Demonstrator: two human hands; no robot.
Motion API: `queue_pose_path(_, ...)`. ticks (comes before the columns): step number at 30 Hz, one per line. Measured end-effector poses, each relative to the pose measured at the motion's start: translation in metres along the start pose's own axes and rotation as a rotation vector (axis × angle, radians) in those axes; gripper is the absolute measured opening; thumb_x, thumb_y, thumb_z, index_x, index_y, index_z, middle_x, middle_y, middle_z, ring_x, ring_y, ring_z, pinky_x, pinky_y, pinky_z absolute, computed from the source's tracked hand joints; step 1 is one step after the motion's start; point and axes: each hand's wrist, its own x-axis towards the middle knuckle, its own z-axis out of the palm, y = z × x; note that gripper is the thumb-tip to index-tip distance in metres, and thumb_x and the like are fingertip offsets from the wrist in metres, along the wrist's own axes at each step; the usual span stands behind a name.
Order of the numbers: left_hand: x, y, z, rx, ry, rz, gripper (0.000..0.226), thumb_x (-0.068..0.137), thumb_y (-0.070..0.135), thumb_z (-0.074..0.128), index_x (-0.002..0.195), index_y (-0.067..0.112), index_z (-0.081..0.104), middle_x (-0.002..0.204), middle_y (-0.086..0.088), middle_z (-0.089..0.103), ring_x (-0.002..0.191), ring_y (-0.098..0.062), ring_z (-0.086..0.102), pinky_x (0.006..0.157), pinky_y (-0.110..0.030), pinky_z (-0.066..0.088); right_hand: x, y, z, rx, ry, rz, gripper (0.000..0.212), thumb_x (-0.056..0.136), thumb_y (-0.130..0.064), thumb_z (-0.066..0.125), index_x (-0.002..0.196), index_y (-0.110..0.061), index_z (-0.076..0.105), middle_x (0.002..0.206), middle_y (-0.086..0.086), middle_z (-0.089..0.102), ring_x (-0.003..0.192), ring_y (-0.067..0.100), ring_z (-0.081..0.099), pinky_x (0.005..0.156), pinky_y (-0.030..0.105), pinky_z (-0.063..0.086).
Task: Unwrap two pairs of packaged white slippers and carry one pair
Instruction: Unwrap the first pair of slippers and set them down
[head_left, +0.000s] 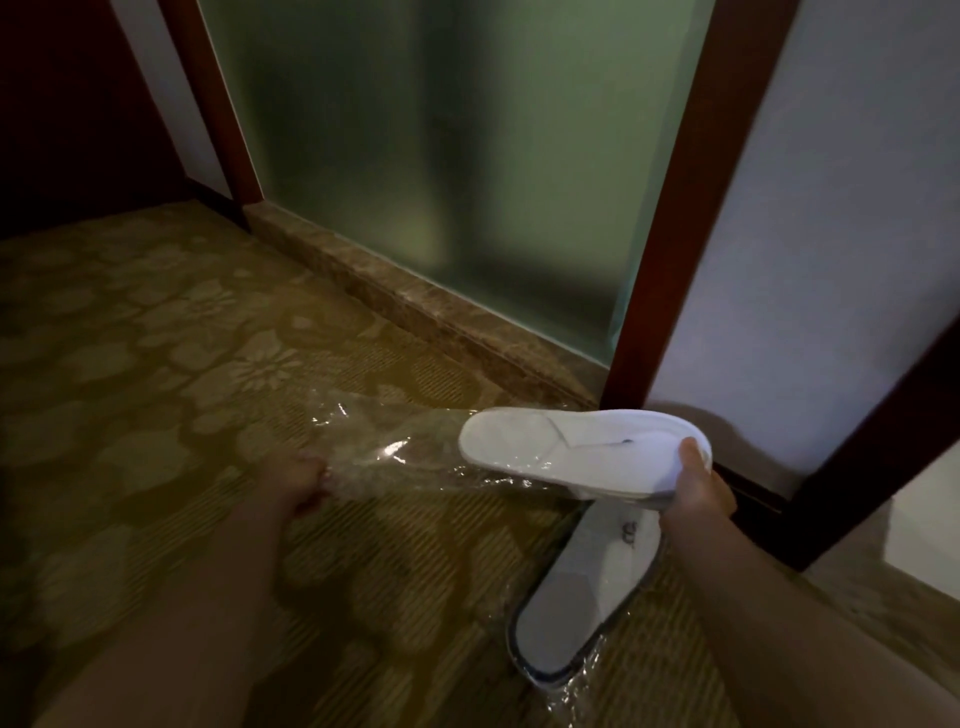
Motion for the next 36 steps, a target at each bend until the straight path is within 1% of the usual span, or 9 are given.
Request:
queue_pose_path(3,0.001,0.001,-0.003,-0.077,0.052,-0.01,0.033,0.096,0.005,0.044,0.063,0.009,0.046,0.067,-0.013,0.049,0.048,-0.02,0.048,0.045,-0.024,0.037,-0.001,0.001,-0.001,-0.009,0.018,0.001,0.062,0.087,-0.039,0.062,0.138,-0.007,0.046,0.138,0.014,0.052,0.121,0.031,0.054,0.092,0.037,0.045)
queue_pose_path(6,0.005,0.0,-0.009,-0.198,0.129,-0.036,0.026,0.092,0.001,0.045,0.067,0.006,0.049,0.063,-0.01,0.05,0.035,-0.015,0.053,0.034,-0.013,0.037,0.003,0.006,0.001,-0.024,0.06,-0.014,0.062,0.089,-0.043,0.057,0.14,-0.011,0.045,0.138,0.013,0.051,0.121,0.033,0.053,0.094,0.04,0.044)
queue_pose_path(8,0.004,0.0,-0.013,-0.271,0.17,-0.074,0.01,0.088,-0.003,0.047,0.086,-0.008,0.055,0.064,-0.011,0.05,0.034,-0.015,0.052,0.027,-0.01,0.034,0.007,0.008,0.002,-0.05,0.09,-0.016,0.06,0.091,-0.043,0.054,0.141,-0.013,0.043,0.139,0.014,0.05,0.122,0.034,0.051,0.097,0.043,0.043)
queue_pose_path(11,0.012,-0.006,-0.018,-0.325,0.137,-0.104,0.036,0.088,-0.001,0.041,0.119,-0.017,0.048,0.068,-0.016,0.053,0.024,-0.008,0.044,0.026,-0.01,0.03,0.01,0.011,0.001,-0.07,0.112,0.0,0.059,0.093,-0.044,0.048,0.143,-0.013,0.039,0.14,0.015,0.049,0.124,0.035,0.05,0.097,0.043,0.042)
queue_pose_path(14,0.0,-0.002,-0.017,-0.408,0.046,-0.192,0.019,0.097,0.007,0.042,0.099,-0.005,0.057,0.108,-0.02,0.065,0.04,-0.011,0.054,0.023,-0.013,0.036,0.014,0.012,0.001,-0.091,0.103,-0.018,0.061,0.094,-0.045,0.046,0.143,-0.01,0.038,0.14,0.017,0.048,0.124,0.037,0.049,0.096,0.042,0.042)
queue_pose_path(18,-0.018,-0.002,-0.01,-0.487,-0.102,-0.25,0.018,0.095,0.008,0.049,0.079,-0.001,0.052,0.055,-0.014,0.064,0.033,-0.015,0.06,0.027,-0.019,0.044,0.017,0.014,0.01,-0.004,-0.016,0.086,0.058,0.093,-0.042,0.051,0.142,-0.015,0.038,0.141,0.012,0.048,0.123,0.033,0.051,0.094,0.044,0.047)
queue_pose_path(21,-0.022,-0.004,-0.003,-0.5,-0.176,-0.269,0.023,0.095,0.004,0.048,0.072,0.0,0.049,0.054,-0.016,0.061,0.025,-0.013,0.056,0.029,-0.02,0.046,0.021,0.023,0.016,0.065,-0.104,0.148,0.056,0.092,-0.039,0.055,0.142,-0.017,0.039,0.14,0.012,0.049,0.12,0.03,0.054,0.086,0.037,0.051)
queue_pose_path(32,-0.015,-0.006,0.049,-0.547,-0.276,-0.26,0.024,0.095,0.005,0.046,0.073,0.004,0.054,0.037,-0.001,0.063,0.048,-0.01,0.063,0.038,-0.017,0.05,0.032,0.053,0.037,0.103,-0.209,0.157,0.056,0.096,-0.03,0.051,0.146,-0.016,0.032,0.144,0.012,0.044,0.125,0.028,0.051,0.093,0.037,0.047)
queue_pose_path(36,-0.011,-0.009,0.069,-0.454,-0.281,-0.305,0.023,0.092,0.003,0.051,0.069,0.002,0.053,0.032,-0.003,0.058,0.028,-0.008,0.057,0.033,-0.019,0.05,0.044,0.059,0.032,0.08,-0.22,0.154,0.054,0.096,-0.028,0.05,0.146,-0.014,0.033,0.145,0.013,0.043,0.126,0.029,0.049,0.088,0.035,0.047)
